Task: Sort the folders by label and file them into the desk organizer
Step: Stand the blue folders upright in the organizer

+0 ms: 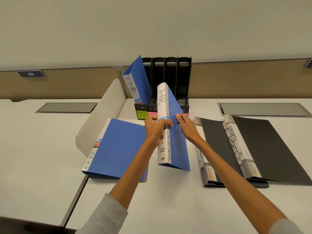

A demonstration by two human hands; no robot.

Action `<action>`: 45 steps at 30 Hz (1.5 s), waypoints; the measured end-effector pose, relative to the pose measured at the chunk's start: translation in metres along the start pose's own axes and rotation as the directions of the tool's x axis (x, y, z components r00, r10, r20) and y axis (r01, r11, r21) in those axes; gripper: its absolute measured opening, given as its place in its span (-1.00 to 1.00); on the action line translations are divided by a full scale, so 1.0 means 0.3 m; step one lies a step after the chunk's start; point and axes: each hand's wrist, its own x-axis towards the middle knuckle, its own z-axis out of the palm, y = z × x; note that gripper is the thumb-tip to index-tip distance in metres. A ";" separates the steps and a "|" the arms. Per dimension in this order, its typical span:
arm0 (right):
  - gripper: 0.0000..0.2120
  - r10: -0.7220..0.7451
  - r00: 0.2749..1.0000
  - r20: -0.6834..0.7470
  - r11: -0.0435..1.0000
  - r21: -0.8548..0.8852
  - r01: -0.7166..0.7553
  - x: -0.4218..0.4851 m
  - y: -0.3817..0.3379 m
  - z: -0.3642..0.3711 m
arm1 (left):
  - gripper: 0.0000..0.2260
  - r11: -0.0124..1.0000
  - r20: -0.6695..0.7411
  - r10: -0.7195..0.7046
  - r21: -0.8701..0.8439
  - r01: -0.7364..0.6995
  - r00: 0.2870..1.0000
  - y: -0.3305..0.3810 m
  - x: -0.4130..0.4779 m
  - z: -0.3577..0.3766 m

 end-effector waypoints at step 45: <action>-0.86 -0.544 0.813 -0.205 0.784 -0.470 0.406 0.328 -0.947 0.160 | -0.24 0.864 0.322 0.108 0.438 -0.249 0.941 -0.082 0.196 -0.364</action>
